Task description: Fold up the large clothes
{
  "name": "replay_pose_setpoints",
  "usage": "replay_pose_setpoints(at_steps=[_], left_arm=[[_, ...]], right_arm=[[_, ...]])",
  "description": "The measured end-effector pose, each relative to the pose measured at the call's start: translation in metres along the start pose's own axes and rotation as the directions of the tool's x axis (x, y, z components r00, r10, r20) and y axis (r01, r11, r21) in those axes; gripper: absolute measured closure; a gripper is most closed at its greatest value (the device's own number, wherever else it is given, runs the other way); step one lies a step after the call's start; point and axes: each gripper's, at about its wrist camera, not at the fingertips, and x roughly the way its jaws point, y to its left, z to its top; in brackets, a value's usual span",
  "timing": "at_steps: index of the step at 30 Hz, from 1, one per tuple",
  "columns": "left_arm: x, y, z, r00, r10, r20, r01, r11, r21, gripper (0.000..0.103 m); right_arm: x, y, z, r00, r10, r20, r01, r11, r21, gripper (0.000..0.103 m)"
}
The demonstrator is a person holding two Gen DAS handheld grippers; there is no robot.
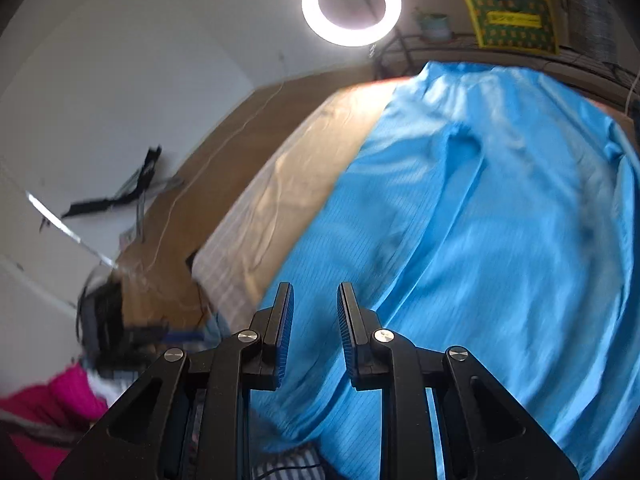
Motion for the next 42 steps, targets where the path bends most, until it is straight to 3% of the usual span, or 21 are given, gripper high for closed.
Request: replay_pose_setpoints(at_steps=[4, 7, 11, 12, 14, 15, 16, 18, 19, 21, 22, 28, 30, 36, 42], left_arm=[[0.025, 0.008, 0.006, 0.998, -0.031, -0.046, 0.029, 0.999, -0.033, 0.059], [0.039, 0.01, 0.004, 0.996, -0.049, -0.074, 0.046, 0.998, -0.044, 0.059], [0.041, 0.005, -0.004, 0.995, -0.073, -0.072, 0.072, 0.997, -0.016, 0.06], [0.041, 0.004, -0.005, 0.994, -0.081, -0.075, 0.08, 0.997, -0.015, 0.066], [0.043, 0.004, -0.006, 0.993, -0.08, -0.084, 0.08, 0.997, -0.006, 0.079], [0.044, 0.004, -0.006, 0.993, -0.077, -0.089, 0.077, 0.997, -0.004, 0.088], [0.046, 0.003, -0.006, 0.992, -0.075, -0.097, 0.075, 0.997, -0.002, 0.098], [0.046, 0.003, -0.009, 0.993, -0.076, -0.094, 0.076, 0.997, 0.002, 0.101], [0.044, 0.003, -0.01, 0.993, -0.079, -0.093, 0.079, 0.997, 0.003, 0.102], [0.032, 0.003, -0.014, 0.993, -0.085, -0.084, 0.086, 0.996, 0.006, 0.103], [0.024, 0.005, -0.018, 0.995, -0.073, -0.073, 0.074, 0.997, 0.009, 0.103], [0.018, 0.024, -0.022, 0.995, -0.07, -0.072, 0.064, 0.995, -0.075, 0.103], [0.01, 0.019, -0.02, 0.997, -0.07, -0.04, 0.067, 0.996, -0.054, 0.103], [0.03, 0.012, -0.031, 0.993, 0.035, -0.113, -0.032, 0.999, 0.03, 0.103], [0.011, 0.0, -0.028, 0.992, 0.117, -0.05, -0.113, 0.99, 0.088, 0.103]], right_arm=[[0.048, -0.001, -0.035, 0.992, -0.061, -0.106, 0.062, 0.998, 0.008, 0.082], [0.074, -0.012, -0.059, 0.962, -0.153, -0.224, 0.159, 0.987, 0.009, 0.082], [0.057, -0.015, -0.066, 0.968, -0.175, -0.181, 0.183, 0.983, 0.026, 0.082], [0.047, -0.017, -0.067, 0.972, -0.178, -0.152, 0.187, 0.981, 0.051, 0.08], [0.037, -0.023, -0.072, 0.976, -0.177, -0.128, 0.189, 0.978, 0.09, 0.045], [0.036, -0.025, -0.074, 0.978, -0.166, -0.123, 0.179, 0.978, 0.108, 0.036], [0.039, -0.028, -0.078, 0.98, -0.147, -0.136, 0.164, 0.979, 0.121, 0.036], [0.048, -0.027, -0.082, 0.98, -0.116, -0.162, 0.137, 0.983, 0.124, 0.037], [0.052, -0.023, -0.084, 0.98, -0.111, -0.168, 0.131, 0.985, 0.113, 0.041], [0.062, -0.013, -0.085, 0.976, -0.105, -0.19, 0.122, 0.989, 0.081, 0.072], [0.067, -0.009, -0.086, 0.975, -0.079, -0.208, 0.097, 0.992, 0.08, 0.099], [0.077, 0.006, -0.086, 0.977, -0.013, -0.212, 0.033, 0.995, 0.091, 0.1], [0.072, 0.004, -0.085, 0.98, 0.007, -0.198, 0.016, 0.993, 0.116, 0.101], [0.084, 0.005, -0.089, 0.973, -0.024, -0.231, 0.047, 0.994, 0.095, 0.101], [0.075, 0.013, -0.089, 0.977, -0.043, -0.208, 0.051, 0.998, 0.032, 0.097]])
